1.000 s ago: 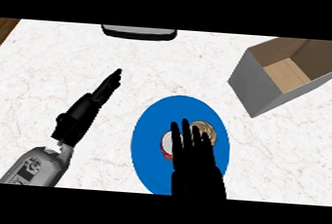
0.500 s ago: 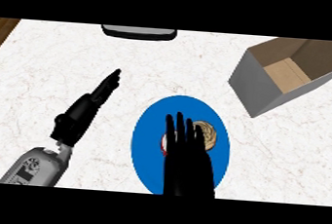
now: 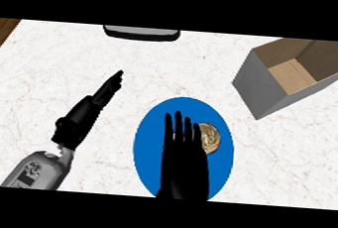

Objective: Pick the can from the plate and place it in the cardboard box

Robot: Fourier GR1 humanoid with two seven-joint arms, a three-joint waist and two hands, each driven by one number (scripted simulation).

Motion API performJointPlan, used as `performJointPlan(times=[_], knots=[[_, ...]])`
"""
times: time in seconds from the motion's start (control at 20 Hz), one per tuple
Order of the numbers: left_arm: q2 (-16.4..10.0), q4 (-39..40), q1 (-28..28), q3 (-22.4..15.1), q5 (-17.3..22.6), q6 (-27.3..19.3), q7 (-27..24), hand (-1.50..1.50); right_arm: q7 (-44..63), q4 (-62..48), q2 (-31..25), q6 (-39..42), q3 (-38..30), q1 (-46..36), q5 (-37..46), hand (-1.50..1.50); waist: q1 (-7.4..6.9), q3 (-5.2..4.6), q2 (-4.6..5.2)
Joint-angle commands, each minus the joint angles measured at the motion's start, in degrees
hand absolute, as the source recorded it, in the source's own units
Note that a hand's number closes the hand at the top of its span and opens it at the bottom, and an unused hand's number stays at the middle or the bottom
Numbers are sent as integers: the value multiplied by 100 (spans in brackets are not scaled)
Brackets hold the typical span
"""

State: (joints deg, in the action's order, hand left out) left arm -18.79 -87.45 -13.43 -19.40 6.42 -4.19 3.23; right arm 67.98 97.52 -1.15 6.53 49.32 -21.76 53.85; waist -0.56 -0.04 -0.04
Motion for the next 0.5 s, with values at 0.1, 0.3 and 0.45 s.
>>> performJointPlan(times=[0.1, 0.3, 0.45], knots=[[163, -233, 213, -78, -178, -60, 28, 0, 754, -260, 109, -4, -64, 205, -70, -150, 28, 3, -8], [143, 21, 338, 36, -220, 57, -306, 0, 1019, -330, 109, -67, 32, 56, -273, -150, 19, 0, -3], [-223, -43, -94, 559, 209, 477, 158, 0, 1120, -239, 109, 14, 156, 81, -321, -150, 30, 1, -10]])
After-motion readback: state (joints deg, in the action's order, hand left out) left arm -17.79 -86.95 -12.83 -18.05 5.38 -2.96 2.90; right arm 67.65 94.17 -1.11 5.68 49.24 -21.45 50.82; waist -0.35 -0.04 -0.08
